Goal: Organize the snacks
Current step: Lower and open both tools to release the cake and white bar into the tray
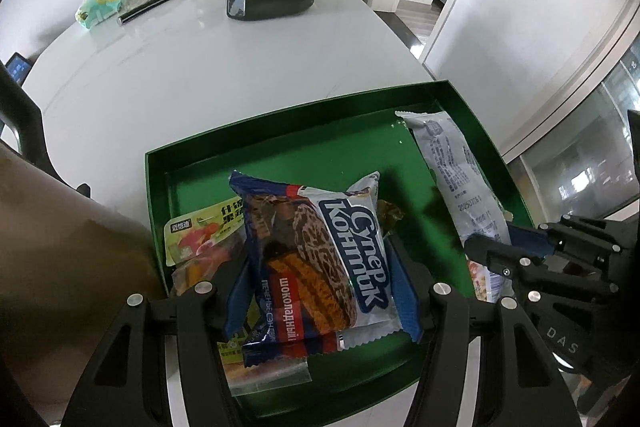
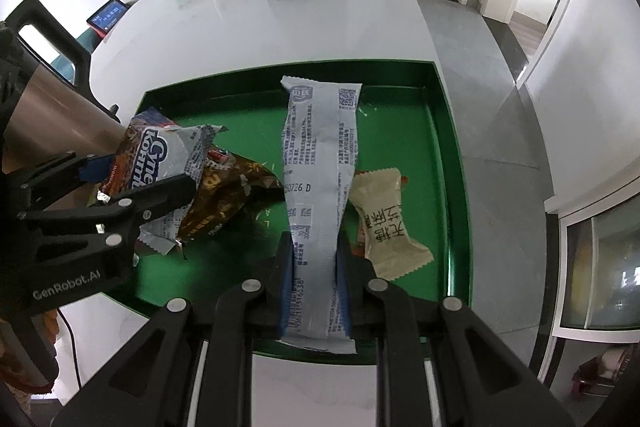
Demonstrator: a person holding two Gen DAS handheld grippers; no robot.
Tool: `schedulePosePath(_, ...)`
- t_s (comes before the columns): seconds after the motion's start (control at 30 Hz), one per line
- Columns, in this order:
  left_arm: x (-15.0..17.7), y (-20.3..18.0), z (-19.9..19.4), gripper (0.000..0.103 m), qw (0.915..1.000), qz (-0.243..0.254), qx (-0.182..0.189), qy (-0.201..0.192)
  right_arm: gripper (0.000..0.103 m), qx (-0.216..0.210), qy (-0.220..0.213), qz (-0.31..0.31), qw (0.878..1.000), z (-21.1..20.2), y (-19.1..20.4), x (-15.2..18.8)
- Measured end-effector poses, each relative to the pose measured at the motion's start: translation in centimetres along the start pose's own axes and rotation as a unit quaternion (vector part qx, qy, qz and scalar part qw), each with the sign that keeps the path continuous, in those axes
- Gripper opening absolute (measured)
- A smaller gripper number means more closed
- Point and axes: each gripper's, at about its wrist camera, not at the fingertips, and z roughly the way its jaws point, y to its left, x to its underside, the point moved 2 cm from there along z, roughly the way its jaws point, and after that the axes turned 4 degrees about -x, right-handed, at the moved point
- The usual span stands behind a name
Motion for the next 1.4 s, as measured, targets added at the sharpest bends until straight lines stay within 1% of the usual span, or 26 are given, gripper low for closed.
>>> schedulePosePath(0.37, 0.1, 0.3, -0.3, 0.055, 0.9998, -0.014, 0.006, 0.014, 0.007, 0.006, 0.022, 0.013, 1.000, 1.5, -0.8, 0.0)
schedulePosePath(0.6, 0.4, 0.0, -0.5, 0.055, 0.9999, -0.005, -0.006, 0.013, 0.008, 0.006, 0.028, 0.024, 0.999, 2.0, -1.2, 0.0)
schedulePosePath(0.67, 0.4, 0.0, -0.4, 0.055, 0.9999, -0.003, -0.007, 0.013, 0.008, 0.006, 0.029, 0.025, 0.999, 2.0, -1.2, 0.1)
schedulePosePath(0.73, 0.3, 0.0, -0.4, 0.055, 0.9999, -0.003, -0.006, 0.014, 0.011, 0.007, 0.030, 0.024, 0.999, 2.1, -1.1, 0.1)
schedulePosePath(1.1, 0.2, -0.1, -0.4, 0.055, 0.9998, 0.000, -0.007, 0.018, 0.013, 0.003, 0.039, 0.039, 0.998, 2.3, -1.3, -0.3)
schedulePosePath(1.13, 0.3, -0.1, -0.4, 0.055, 0.9998, 0.003, -0.010, 0.020, 0.017, 0.002, 0.040, 0.040, 0.998, 2.3, -1.3, -0.3)
schedulePosePath(1.17, 0.2, -0.2, -0.4, 0.056, 0.9997, 0.005, -0.014, 0.020, 0.025, 0.002, 0.041, 0.040, 0.998, 2.3, -1.3, -0.3)
schedulePosePath(1.2, 0.3, -0.2, -0.4, 0.057, 0.9996, 0.008, -0.017, 0.019, 0.061, 0.003, 0.042, 0.040, 0.998, 2.3, -1.3, -0.3)
schedulePosePath(1.23, 0.3, -0.2, -0.4, 0.062, 0.9995, 0.011, -0.022, 0.019, 0.101, 0.005, 0.042, 0.042, 0.998, 2.3, -1.3, -0.4)
schedulePosePath(1.27, 0.3, -0.3, -0.3, 0.067, 0.9995, 0.011, -0.023, 0.019, 0.103, 0.007, 0.041, 0.045, 0.998, 2.3, -1.4, -0.4)
schedulePosePath(1.33, 0.5, -0.3, -0.3, 0.071, 0.9995, 0.014, -0.022, 0.018, 0.103, 0.007, 0.039, 0.055, 0.998, 2.3, -1.8, -0.5)
schedulePosePath(1.4, 0.6, -0.3, -0.3, 0.072, 0.9994, 0.017, -0.025, 0.017, 0.103, 0.004, 0.037, 0.067, 0.997, 2.2, -2.1, -0.5)
